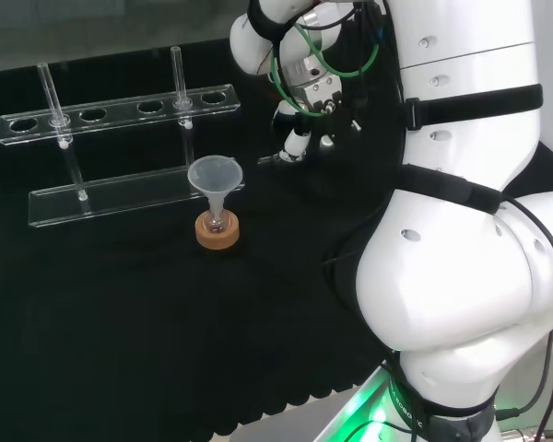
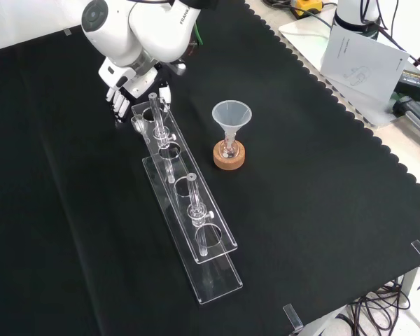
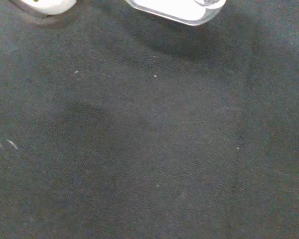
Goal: Pick up the weighing funnel.
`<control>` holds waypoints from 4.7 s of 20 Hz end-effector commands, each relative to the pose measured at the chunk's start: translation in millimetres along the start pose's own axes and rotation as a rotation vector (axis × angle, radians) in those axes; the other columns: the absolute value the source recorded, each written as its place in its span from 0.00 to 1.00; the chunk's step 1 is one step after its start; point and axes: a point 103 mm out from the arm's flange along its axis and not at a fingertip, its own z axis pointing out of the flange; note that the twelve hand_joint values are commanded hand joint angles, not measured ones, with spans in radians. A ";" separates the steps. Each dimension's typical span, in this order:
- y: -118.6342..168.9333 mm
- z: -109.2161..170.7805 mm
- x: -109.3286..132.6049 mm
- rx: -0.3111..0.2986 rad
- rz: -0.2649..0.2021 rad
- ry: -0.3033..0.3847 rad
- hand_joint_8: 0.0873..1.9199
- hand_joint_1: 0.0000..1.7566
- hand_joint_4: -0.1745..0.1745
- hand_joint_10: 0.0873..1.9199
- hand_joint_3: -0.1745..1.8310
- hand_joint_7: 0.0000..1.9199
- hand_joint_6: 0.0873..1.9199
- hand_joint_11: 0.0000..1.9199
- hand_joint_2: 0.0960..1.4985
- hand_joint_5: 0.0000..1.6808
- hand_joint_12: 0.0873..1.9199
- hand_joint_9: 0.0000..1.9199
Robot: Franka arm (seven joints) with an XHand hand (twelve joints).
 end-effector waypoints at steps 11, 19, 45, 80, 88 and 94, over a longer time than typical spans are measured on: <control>4.3 12.2 -0.8 -0.002 0.026 -0.026 0.33 0.44 0.42 0.25 0.32 0.24 0.03 0.21 0.40 0.39 0.67 0.35; 6.4 19.3 -8.2 -0.008 0.018 -0.001 0.33 0.45 0.43 0.25 0.32 0.24 0.04 0.21 0.40 0.40 0.67 0.35; 15.6 20.9 -2.6 -0.040 0.044 -0.051 0.33 0.47 0.47 0.24 0.35 0.26 0.30 0.23 0.40 0.39 0.66 0.37; 14.8 19.7 0.8 -0.047 0.065 -0.046 0.33 0.48 0.52 0.24 0.36 0.27 0.35 0.24 0.41 0.48 0.66 0.38; 14.3 20.6 -2.1 -0.044 0.064 -0.033 0.33 0.48 0.51 0.24 0.36 0.27 0.36 0.24 0.41 0.48 0.66 0.38; 13.9 21.3 -4.2 -0.041 0.074 -0.048 0.33 0.48 0.51 0.24 0.36 0.27 0.36 0.24 0.41 0.48 0.66 0.38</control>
